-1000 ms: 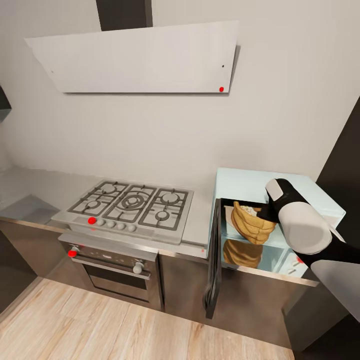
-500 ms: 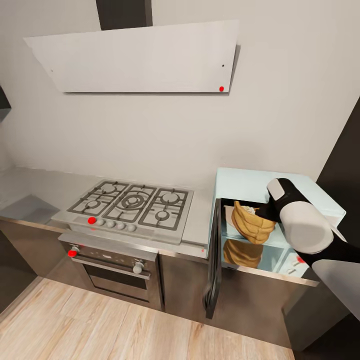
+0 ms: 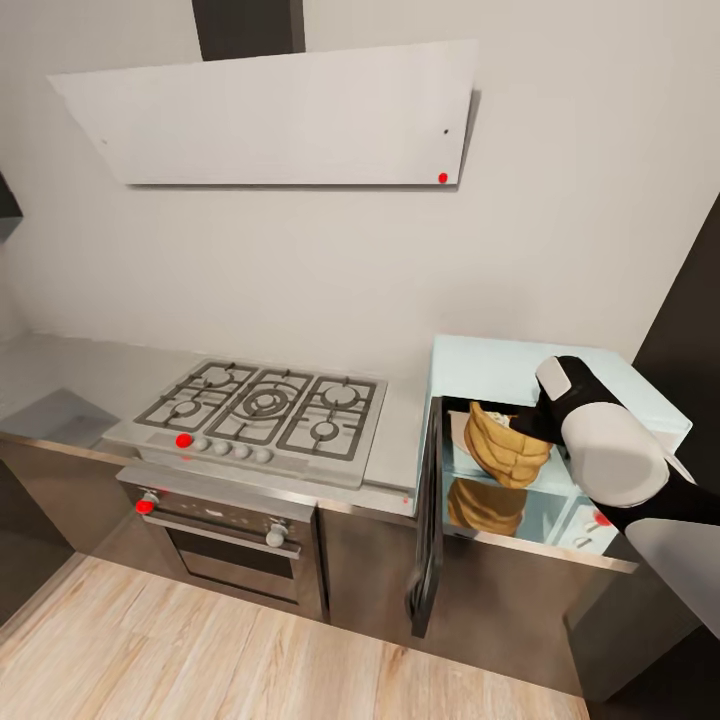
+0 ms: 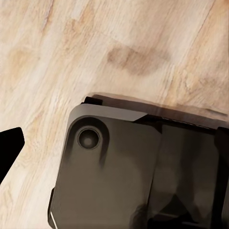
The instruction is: In the kitchen, take the popcorn bag from the countertop, put it into the microwave, and heat it until the popcorn is cooked so the cooked popcorn ends up inside the bag.
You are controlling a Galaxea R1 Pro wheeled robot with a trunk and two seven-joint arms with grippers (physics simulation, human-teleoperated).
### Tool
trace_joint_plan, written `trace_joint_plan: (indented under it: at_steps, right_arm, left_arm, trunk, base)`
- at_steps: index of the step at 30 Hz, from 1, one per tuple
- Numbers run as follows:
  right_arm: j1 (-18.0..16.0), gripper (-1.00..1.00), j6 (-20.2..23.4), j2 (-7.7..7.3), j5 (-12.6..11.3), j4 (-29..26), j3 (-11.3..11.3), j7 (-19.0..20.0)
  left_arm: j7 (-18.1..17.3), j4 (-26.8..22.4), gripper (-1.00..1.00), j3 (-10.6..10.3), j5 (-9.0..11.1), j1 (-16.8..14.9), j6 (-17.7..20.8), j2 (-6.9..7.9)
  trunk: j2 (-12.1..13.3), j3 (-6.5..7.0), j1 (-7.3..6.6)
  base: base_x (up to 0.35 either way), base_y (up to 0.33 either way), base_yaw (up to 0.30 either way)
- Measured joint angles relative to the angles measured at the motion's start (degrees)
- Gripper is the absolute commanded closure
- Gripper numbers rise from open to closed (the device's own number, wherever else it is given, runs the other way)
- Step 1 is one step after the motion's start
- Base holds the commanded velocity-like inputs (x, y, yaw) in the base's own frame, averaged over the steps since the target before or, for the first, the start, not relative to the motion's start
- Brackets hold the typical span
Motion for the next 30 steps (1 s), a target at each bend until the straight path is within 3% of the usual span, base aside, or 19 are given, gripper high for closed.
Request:
trace_joint_plan:
  at_steps: [6, 19, 30]
  right_arm:
    - [-0.11, -1.00, 0.00, 0.00, -0.02, 0.01, -0.07, 0.01]
    - [-1.18, -1.00, 0.00, 0.20, -0.04, -0.01, -0.03, 0.03]
    - [-4.65, -1.00, 0.00, 0.22, -0.01, 3.72, -0.07, 0.40]
  left_arm:
    - [-0.01, 0.00, -1.00, 0.00, 0.02, -0.01, 0.03, 0.00]
    - [0.00, 0.00, -1.00, 0.00, -0.01, -0.01, 0.03, 0.00]
    - [-0.01, 0.00, -1.00, 0.00, -0.01, -0.01, 0.03, 0.00]
  trunk:
    - [0.00, 0.00, 0.01]
    - [-0.01, 0.00, -0.01]
    - [-0.01, 0.00, 0.00]
  base:
    - [-0.178, 0.000, 0.000]
    - [-0.007, 0.000, 0.000]
    - [0.000, 0.000, 0.000]
